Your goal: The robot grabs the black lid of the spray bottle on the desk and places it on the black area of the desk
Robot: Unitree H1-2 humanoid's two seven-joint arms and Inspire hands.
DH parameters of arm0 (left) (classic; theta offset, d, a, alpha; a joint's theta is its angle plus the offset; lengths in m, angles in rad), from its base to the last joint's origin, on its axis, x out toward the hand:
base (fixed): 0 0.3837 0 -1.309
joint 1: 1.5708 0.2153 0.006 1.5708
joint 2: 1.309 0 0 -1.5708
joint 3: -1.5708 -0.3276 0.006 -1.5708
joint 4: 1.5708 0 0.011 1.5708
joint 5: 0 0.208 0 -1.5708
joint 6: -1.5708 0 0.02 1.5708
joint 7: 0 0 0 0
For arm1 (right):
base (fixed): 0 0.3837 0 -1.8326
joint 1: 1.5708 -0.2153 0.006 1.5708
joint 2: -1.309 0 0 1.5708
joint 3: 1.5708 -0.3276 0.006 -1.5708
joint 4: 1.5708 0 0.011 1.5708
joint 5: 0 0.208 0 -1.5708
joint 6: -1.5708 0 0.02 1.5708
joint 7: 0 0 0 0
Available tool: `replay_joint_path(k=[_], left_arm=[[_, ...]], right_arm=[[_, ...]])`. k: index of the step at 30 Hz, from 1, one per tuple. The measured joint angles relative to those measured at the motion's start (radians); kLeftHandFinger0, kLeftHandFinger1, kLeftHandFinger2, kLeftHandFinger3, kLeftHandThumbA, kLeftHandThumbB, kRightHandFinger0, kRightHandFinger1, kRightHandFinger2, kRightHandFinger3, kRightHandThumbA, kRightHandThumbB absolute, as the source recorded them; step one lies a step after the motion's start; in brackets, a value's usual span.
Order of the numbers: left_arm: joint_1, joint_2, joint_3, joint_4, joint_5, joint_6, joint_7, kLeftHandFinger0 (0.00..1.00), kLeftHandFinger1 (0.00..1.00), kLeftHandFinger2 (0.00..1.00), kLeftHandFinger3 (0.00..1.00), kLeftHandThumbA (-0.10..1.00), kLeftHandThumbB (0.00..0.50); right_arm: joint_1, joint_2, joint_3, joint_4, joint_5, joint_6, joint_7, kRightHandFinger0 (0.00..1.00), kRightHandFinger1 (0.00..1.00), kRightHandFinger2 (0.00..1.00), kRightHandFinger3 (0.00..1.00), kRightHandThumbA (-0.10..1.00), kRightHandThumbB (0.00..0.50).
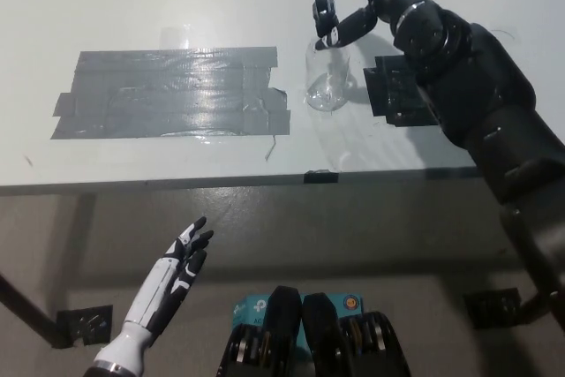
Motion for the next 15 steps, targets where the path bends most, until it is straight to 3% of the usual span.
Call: replay_joint_path(k=[2,8,15], left_arm=[[-0.003,0.002,-0.004,0.000,0.002,-0.002,0.000,0.94,0.94,0.92,1.00,1.00,0.000],[-0.004,0.002,-0.008,0.000,0.003,-0.002,0.000,0.92,0.93,0.92,1.00,1.00,0.000],[-0.005,0.005,-0.013,0.001,0.007,-0.008,0.000,0.90,0.91,0.91,1.00,1.00,0.000]], right_arm=[[-0.007,0.008,-0.053,0.016,0.033,-0.002,0.011,1.00,1.00,1.00,1.00,0.98,0.500],[-0.011,0.030,-0.238,0.071,0.145,0.007,0.069,1.00,1.00,1.00,1.00,0.82,0.500],[-0.008,0.044,-0.425,0.120,0.279,0.031,0.140,1.00,1.00,1.00,1.00,0.87,0.497]])
